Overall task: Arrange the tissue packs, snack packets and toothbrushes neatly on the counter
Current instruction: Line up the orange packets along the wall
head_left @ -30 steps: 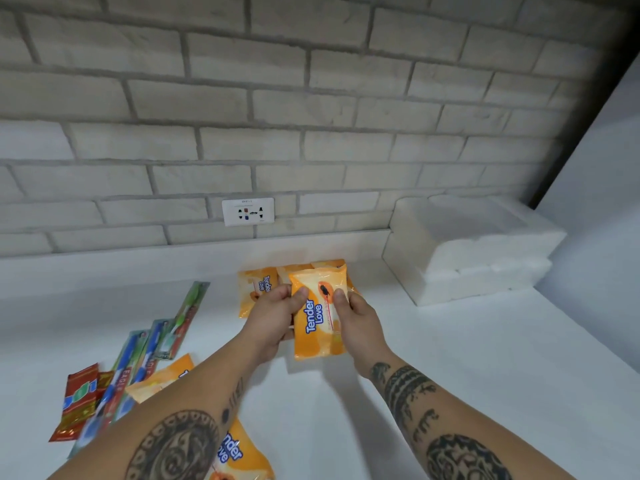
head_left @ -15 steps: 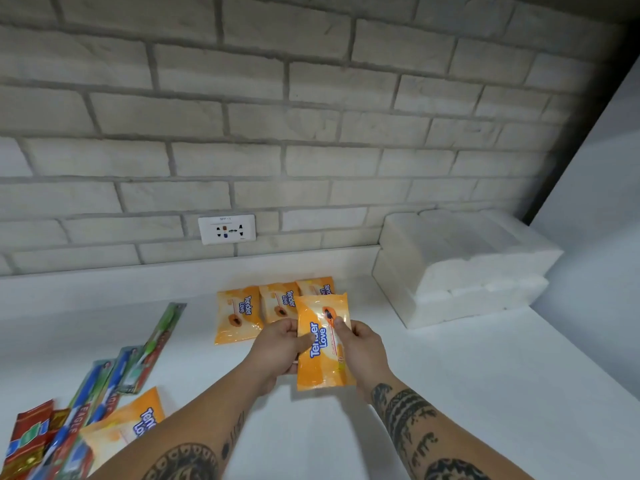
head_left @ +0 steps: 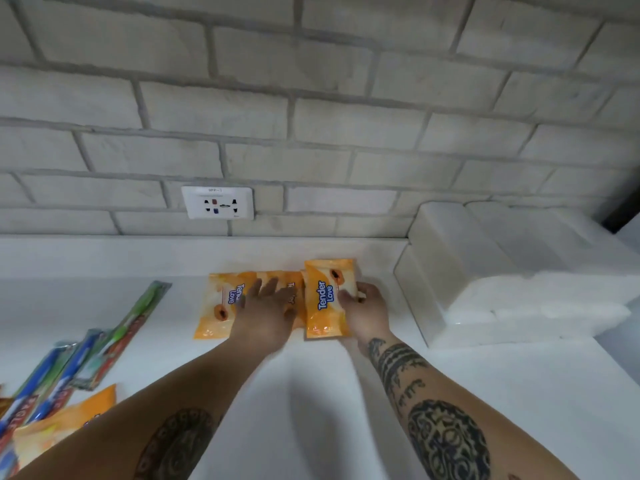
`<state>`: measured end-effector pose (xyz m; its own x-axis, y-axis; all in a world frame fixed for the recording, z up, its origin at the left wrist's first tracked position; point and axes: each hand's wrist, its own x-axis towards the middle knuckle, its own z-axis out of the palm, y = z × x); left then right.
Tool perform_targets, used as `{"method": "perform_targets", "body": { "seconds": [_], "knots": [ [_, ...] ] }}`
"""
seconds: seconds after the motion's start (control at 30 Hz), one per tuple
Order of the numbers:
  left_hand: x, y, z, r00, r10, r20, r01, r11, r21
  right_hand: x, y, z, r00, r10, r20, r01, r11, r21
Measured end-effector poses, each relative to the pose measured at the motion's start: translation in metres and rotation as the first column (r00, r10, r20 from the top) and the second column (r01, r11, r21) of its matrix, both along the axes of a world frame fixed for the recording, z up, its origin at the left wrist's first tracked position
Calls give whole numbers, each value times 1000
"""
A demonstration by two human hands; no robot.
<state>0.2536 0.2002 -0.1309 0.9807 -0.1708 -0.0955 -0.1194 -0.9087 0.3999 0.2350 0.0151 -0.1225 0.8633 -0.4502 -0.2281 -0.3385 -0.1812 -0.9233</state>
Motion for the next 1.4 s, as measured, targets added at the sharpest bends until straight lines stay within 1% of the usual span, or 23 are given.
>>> {"method": "perform_targets", "body": {
  "seconds": [0.03,0.1,0.17,0.27,0.33,0.6,0.83,0.93,1.1,1.27,1.4],
  "knots": [
    [2,2,-5,1000,-4,-31,6,996,90,7,0,-3,1000,2,-23,-2,1000,-18],
    [4,5,-13,996,27,-86,-14,989,148,17,2,-10,998,-2,-65,-2,998,-63],
    [7,5,-21,992,52,-115,-36,989,140,26,4,-18,995,1,-98,-14,991,-136],
    [7,5,-23,992,54,-118,-41,993,109,33,7,-19,995,13,-98,-40,957,-287],
    [8,5,-25,992,57,-112,-45,993,109,36,7,-19,991,15,-132,-61,932,-357],
    [8,4,-23,992,53,-112,-43,995,95,41,6,-18,991,65,-121,-108,914,-390],
    [8,6,-25,994,37,-107,-24,993,117,42,8,-17,991,77,-111,-118,898,-425],
    [7,6,-22,993,29,-114,-14,992,128,42,9,-15,989,85,-121,-132,876,-464],
    [2,13,-15,998,-4,-66,10,995,98,38,9,-7,988,69,-141,-131,856,-501],
    [-10,29,-1,999,21,-35,-19,998,65,18,13,9,996,68,-60,-90,816,-571],
    [-37,67,23,999,41,-23,-40,998,57,-16,40,25,989,149,-8,-122,775,-620]
  ]
}}
